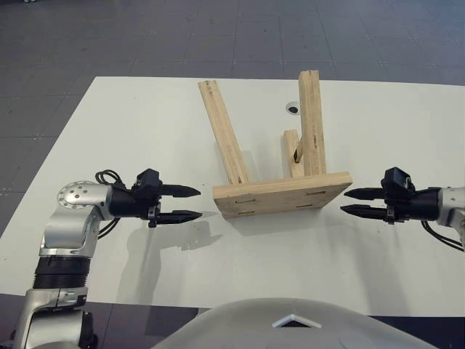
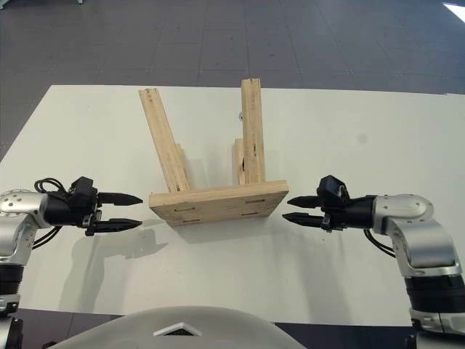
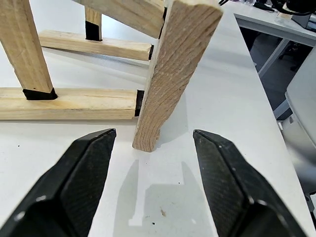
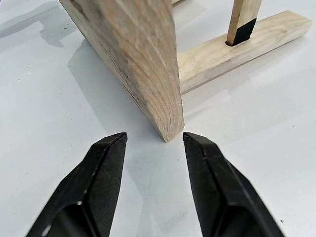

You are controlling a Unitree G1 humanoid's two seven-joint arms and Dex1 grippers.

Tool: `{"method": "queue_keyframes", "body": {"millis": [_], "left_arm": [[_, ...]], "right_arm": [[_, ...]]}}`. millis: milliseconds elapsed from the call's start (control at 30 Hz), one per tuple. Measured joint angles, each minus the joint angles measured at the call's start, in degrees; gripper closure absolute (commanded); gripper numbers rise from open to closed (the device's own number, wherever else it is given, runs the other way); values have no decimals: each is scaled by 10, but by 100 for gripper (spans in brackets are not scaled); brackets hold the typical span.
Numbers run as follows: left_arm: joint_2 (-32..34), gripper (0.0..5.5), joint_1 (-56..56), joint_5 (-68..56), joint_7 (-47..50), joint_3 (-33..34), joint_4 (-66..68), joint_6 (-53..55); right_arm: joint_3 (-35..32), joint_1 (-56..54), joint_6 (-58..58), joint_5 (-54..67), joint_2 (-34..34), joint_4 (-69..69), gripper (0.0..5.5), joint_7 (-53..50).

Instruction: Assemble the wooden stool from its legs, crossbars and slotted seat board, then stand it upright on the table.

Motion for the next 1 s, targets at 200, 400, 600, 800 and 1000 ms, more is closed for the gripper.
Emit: {"method": "queue_keyframes", "body": {"millis": [200, 400, 600, 800, 1000], "left_arm": [[-11, 256, 11, 11, 32, -31, -29, -3], [-38, 256, -2, 18, 67, -66, -38, -3], [-38, 336, -15, 33, 72, -83, -15, -6], [-38, 396, -43, 37, 75, -87, 12, -7], [22, 398, -95, -96, 11, -35, -14, 166]], "right_arm": [[31, -25, -3, -2, 9, -1, 261, -8], [62, -82, -27, -19, 35, 27, 282, -14], [81, -82, -54, -23, 35, 30, 377, 21], [84, -79, -65, -23, 35, 26, 394, 32], [-1, -81, 102, 143, 10, -52, 401, 40]]}}
